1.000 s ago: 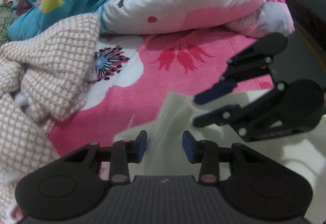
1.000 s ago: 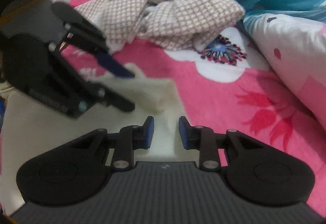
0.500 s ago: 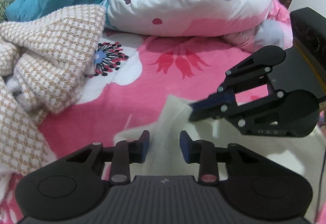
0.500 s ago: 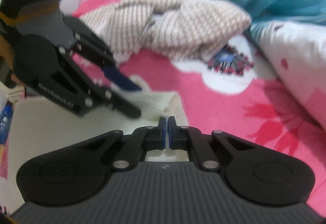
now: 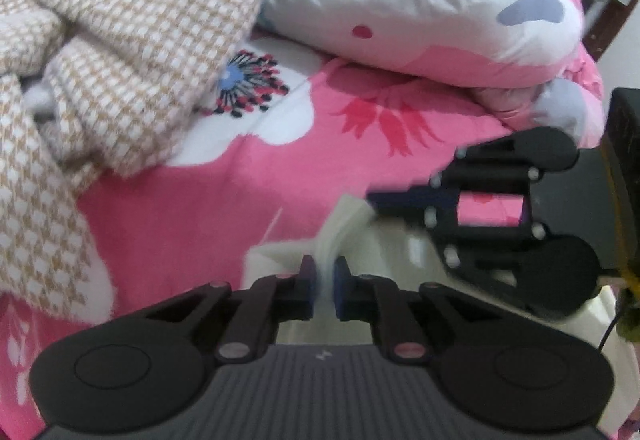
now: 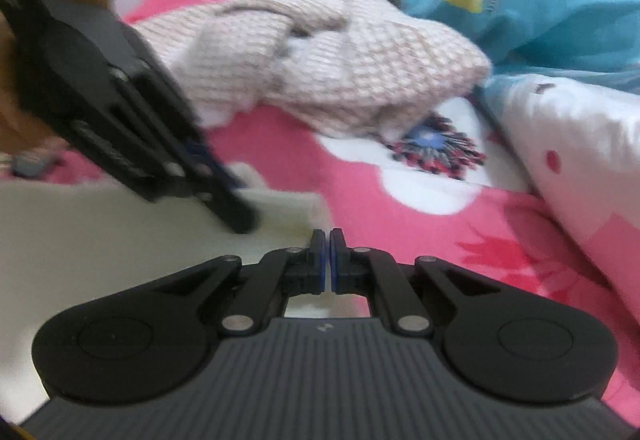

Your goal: Fold clothes

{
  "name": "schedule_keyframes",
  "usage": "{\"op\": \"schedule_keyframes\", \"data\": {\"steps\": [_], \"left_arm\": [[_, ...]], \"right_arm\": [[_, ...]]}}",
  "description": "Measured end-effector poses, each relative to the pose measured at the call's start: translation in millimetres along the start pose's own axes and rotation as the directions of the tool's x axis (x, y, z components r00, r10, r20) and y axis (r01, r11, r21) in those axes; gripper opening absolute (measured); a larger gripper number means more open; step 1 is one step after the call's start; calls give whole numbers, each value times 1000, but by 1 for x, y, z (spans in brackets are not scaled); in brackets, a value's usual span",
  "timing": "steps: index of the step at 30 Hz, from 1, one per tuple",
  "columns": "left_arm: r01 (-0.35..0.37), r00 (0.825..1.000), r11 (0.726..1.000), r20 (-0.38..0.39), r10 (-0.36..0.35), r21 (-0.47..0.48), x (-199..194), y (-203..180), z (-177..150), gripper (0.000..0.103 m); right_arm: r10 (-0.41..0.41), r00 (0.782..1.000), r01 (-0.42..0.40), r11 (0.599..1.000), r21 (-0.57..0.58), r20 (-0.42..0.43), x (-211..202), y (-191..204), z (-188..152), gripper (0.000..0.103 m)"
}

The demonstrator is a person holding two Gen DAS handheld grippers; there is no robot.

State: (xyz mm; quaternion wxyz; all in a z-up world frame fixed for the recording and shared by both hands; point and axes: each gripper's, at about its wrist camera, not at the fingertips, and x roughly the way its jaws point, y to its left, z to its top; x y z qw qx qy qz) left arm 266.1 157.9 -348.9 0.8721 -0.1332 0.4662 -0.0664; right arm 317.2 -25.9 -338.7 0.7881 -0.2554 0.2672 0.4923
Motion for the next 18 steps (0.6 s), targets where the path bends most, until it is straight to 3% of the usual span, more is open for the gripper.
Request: {"op": "schedule_keyframes", "data": {"steps": [2,4,6,8,10,13,14,16,17,18], "left_arm": [[-3,1000,1000,-3,3,-15,0,1,0,9],[-5,1000,1000,-4,5,-29,0,2,0,10],[-4,1000,999,-9,3,-47,1,4,1,10],[-2,1000,998,-15,1,-66,1,5,1,10],[-3,1000,997,-19,1,-76,2,6,1,10],[-13,1000,998,-25,12,-65,3,5,1,10],[-18,999,998,-28,16,-60,3,4,0,10],[-25,999,998,-33,23,-56,4,3,-1,10],[-27,999,998,-36,25,-54,5,3,-1,10],[-26,999,998,-38,24,-53,5,3,-1,10]], "right_arm": [[-68,997,62,982,177,28,-10,-28,-2,2],[-139,989,116,929,351,43,-30,-59,-9,3],[-176,983,138,882,450,44,-63,-78,-22,3],[-120,992,86,871,484,39,-93,-82,-34,4],[9,1000,-11,889,458,6,-111,-69,-47,4],[172,982,-124,902,414,-80,-109,-40,-68,4],[175,978,-113,905,411,-116,-100,-36,-77,3],[108,977,-22,909,416,-184,-79,-38,-97,0],[60,982,30,888,458,-181,-74,-49,-107,0],[4,987,83,843,531,-160,-76,-62,-116,0]]}}
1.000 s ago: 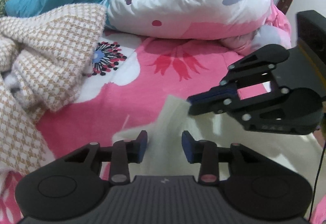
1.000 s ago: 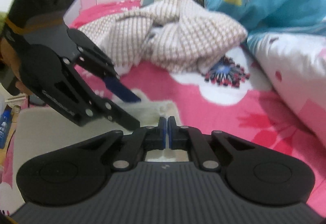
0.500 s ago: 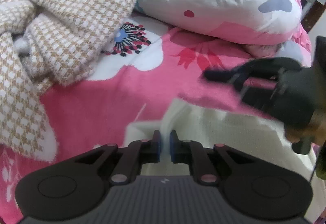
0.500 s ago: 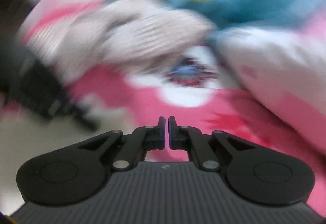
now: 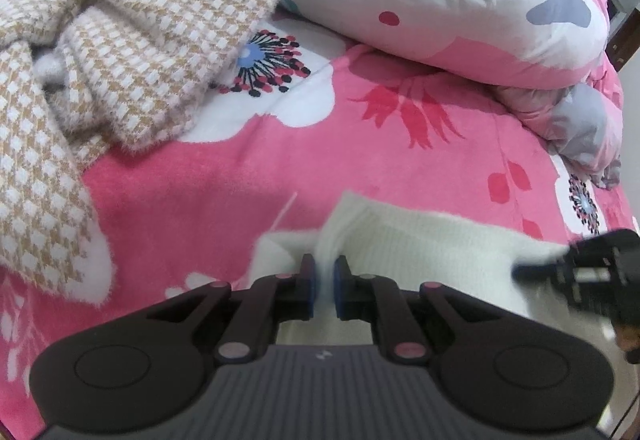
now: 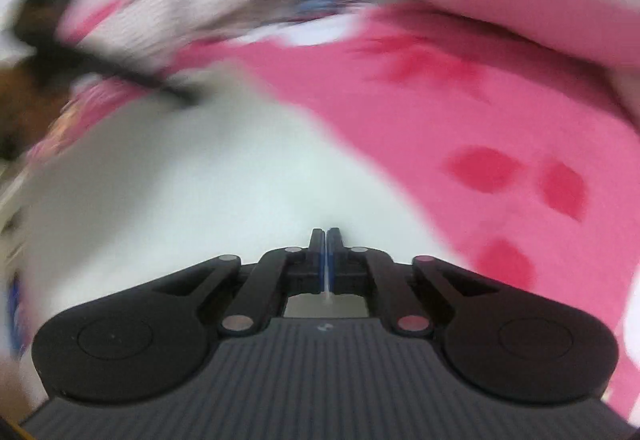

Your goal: Fold clothes

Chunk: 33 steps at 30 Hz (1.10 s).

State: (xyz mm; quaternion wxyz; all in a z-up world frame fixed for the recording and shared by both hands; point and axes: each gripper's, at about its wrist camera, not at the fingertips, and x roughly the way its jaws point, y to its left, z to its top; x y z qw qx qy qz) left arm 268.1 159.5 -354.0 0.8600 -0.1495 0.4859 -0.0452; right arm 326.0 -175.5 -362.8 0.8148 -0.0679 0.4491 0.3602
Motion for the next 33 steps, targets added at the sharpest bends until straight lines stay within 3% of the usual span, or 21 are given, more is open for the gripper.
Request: {"op": "schedule_keyframes", "data": {"steps": [2,4,8,10,12,16,17,19,20,21,23,24,25,26,29,31,32,33], "left_arm": [[11,1000,1000,-2,-11,-10,-2,1,1,15],[25,1000,999,-3,-25,-25,-6,3,2,22],[30,1000,998,6,-30,-48,-27,0,1,40],[5,1000,999,19,-4,-43,-44,-5,-3,51],[-9,1000,999,13,9,-43,-60,-8,-7,52],[-26,1000,997,-3,26,-73,-97,-5,-18,52],[-31,1000,997,-9,30,-73,-108,-4,-21,52],[-31,999,997,-24,29,-74,-127,-1,-27,52],[-31,999,997,-32,28,-74,-135,1,-31,52],[-30,999,997,-40,27,-78,-144,2,-35,52],[-22,998,996,-68,16,-86,-159,4,-47,52],[-17,997,996,-82,9,-93,-162,3,-53,52],[-12,995,994,-101,1,-104,-165,3,-60,53],[-6,993,994,-121,-8,-108,-165,1,-67,53],[12,984,995,-176,-30,-104,-163,-7,-90,53],[15,978,995,-206,-36,-104,-158,-12,-105,54],[19,975,994,-220,-42,-107,-155,-12,-112,54],[24,971,994,-233,-49,-110,-153,-12,-120,55]], "right_arm": [[-134,988,118,977,178,80,-15,-24,1,4],[-259,959,216,933,287,119,-47,-42,-7,5],[-364,926,289,855,431,102,-124,-59,-41,5],[-357,930,281,844,456,89,-156,-53,-59,5],[-301,950,236,864,445,81,-168,-41,-72,5],[-143,989,113,891,439,36,-146,-27,-87,4],[-160,987,142,884,446,4,-136,-29,-91,3],[-298,950,306,844,441,-90,-123,-37,-102,0],[-375,918,390,795,465,-129,-125,-43,-110,0],[-431,891,437,733,521,-142,-134,-49,-119,5],[-523,840,490,613,620,-147,-162,-55,-131,5],[-544,829,493,602,628,-128,-172,-50,-131,5],[-555,825,488,605,630,-106,-180,-45,-130,5],[-539,839,465,635,616,-78,-180,-38,-124,5],[-405,914,349,794,499,5,-160,-12,-97,5],[-312,950,278,866,415,16,-140,0,-85,3],[-302,953,282,880,382,-9,-130,1,-83,3],[-331,941,333,872,358,-67,-118,-3,-86,2]]}}
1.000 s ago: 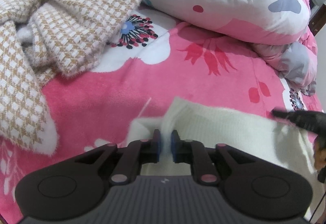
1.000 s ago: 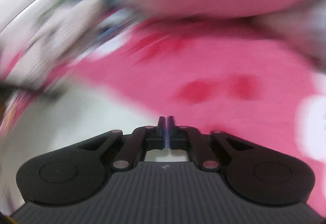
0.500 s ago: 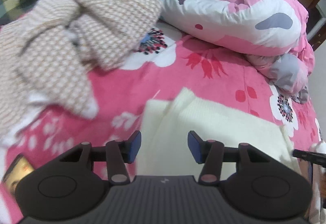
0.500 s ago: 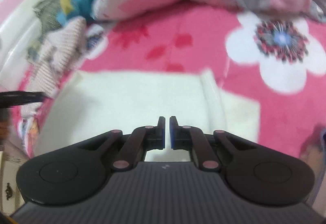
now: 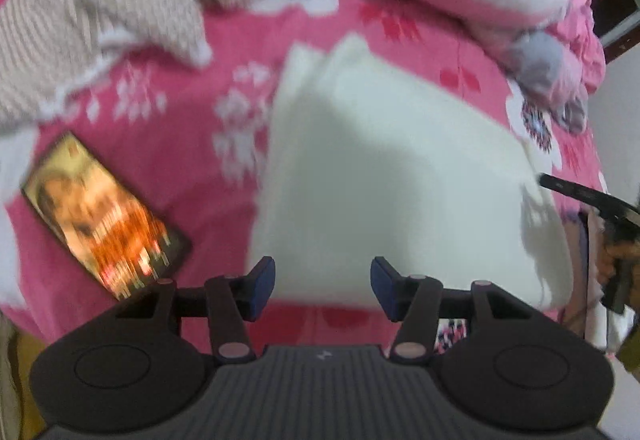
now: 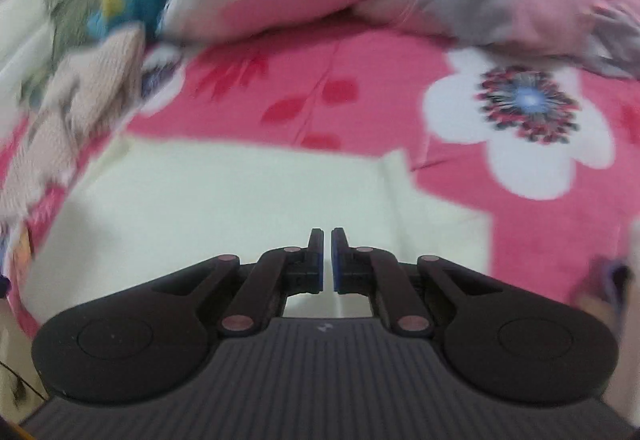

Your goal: Fold clothes

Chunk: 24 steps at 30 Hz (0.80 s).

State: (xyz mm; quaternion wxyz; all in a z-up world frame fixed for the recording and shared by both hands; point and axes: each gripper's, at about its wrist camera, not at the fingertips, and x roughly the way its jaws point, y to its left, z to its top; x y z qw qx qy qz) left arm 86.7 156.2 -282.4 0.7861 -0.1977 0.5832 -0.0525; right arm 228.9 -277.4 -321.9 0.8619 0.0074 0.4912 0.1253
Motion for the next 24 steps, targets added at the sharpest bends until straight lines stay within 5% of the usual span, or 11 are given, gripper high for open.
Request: {"op": "schedule_keyframes", "data": {"steps": [5,8,12,14,15,20,24], "left_arm": [[-12,1000,1000,-23,12,19,7,5,-21,57],[-15,1000,1000,-26,15,20,7,8,-24,60],[-23,1000,1000,-18,24,20,7,11,-22,61],[-29,1000,999,-8,29,22,7,12,-21,61],[-30,1000,999,-3,30,23,7,12,-20,61],[-20,1000,1000,11,20,-1,7,18,-18,61],[-16,1000,1000,12,16,-4,10,22,-17,61]], "right_arm": [[-186,982,188,975,119,-34,-2,-31,-12,3],[-180,983,177,981,78,31,-16,-14,-1,6],[-170,985,170,981,96,-10,5,-18,14,34],[-122,989,133,982,137,-84,22,-31,11,30],[-100,990,116,980,161,-104,26,-35,8,7],[-130,991,126,961,246,-1,0,-34,-3,7],[-157,987,158,946,282,-27,16,-40,-10,8]]}}
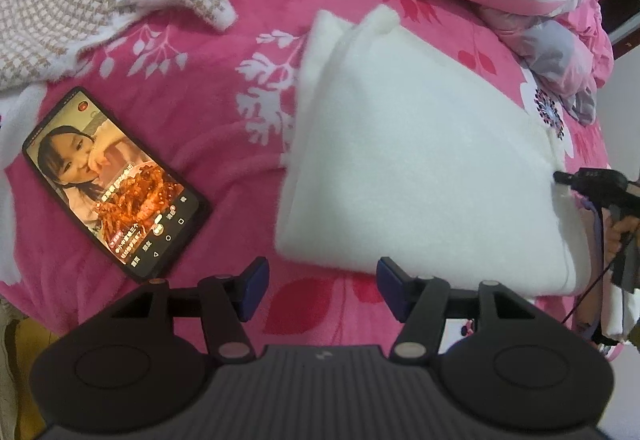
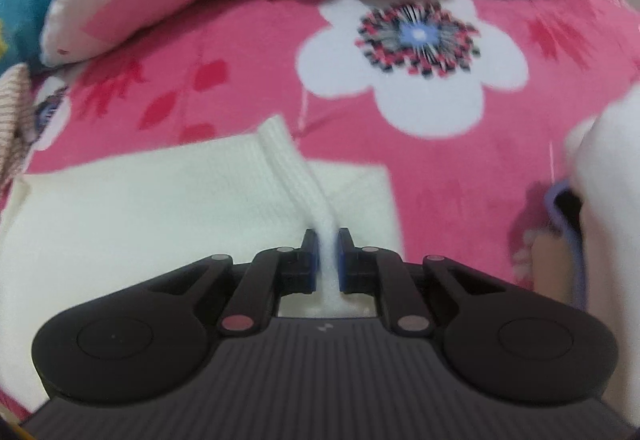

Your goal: Fold clothes

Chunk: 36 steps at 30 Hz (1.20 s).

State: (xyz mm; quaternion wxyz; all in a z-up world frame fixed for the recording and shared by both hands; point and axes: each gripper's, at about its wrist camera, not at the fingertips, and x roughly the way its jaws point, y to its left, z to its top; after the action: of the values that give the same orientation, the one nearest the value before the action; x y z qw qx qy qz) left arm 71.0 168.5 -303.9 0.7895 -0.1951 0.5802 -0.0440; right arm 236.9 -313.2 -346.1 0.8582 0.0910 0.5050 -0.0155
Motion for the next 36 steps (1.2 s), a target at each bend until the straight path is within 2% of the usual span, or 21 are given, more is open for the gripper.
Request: {"op": "schedule_keyframes", "data": {"steps": [3,10,12,14,17,18,19,22,24,28,30,33,36], "left_arm": [[3,1000,1000,-6,-3,-4,2,3,0,61],[35,999,999,10,-35,-38,1,11,-1,61],[40,999,998,10,-40,-43,3,13,-1,61],[43,999,998,10,-42,-43,5,13,-1,61],[57,998,998,18,-56,-42,3,14,-1,61],[62,998,997,18,-61,-44,3,14,-1,61],[68,998,997,19,-67,-47,2,15,0,61],[84,996,995,25,-83,-55,0,16,1,65],[94,995,994,30,-92,-58,-1,16,2,67],[118,993,991,11,-118,-61,8,13,5,71],[123,992,991,1,-123,-55,15,11,6,71],[106,994,989,-4,-107,-99,24,14,10,72],[105,994,977,5,-106,-186,28,23,12,72]], "right_arm": [[-29,1000,29,1000,-3,-3,8,2,-2,8],[-71,997,71,997,-13,37,-10,7,-3,8],[-76,997,76,997,1,8,-2,5,-3,9],[-67,998,68,997,32,-20,5,0,-1,14],[5,1000,-2,984,177,-21,-4,-17,6,29],[10,1000,-8,976,216,-7,-12,-23,7,41],[0,1000,-3,969,247,13,-20,-28,6,46],[-70,996,50,957,285,61,-48,-35,2,48],[-70,994,43,956,291,82,-61,-35,-1,48],[66,996,-80,969,233,68,-72,-12,-11,48],[159,987,-163,966,203,36,-69,8,-11,48],[327,945,-320,933,168,-14,-61,49,-10,48],[470,879,-460,879,127,-72,-51,94,-5,48]]}}
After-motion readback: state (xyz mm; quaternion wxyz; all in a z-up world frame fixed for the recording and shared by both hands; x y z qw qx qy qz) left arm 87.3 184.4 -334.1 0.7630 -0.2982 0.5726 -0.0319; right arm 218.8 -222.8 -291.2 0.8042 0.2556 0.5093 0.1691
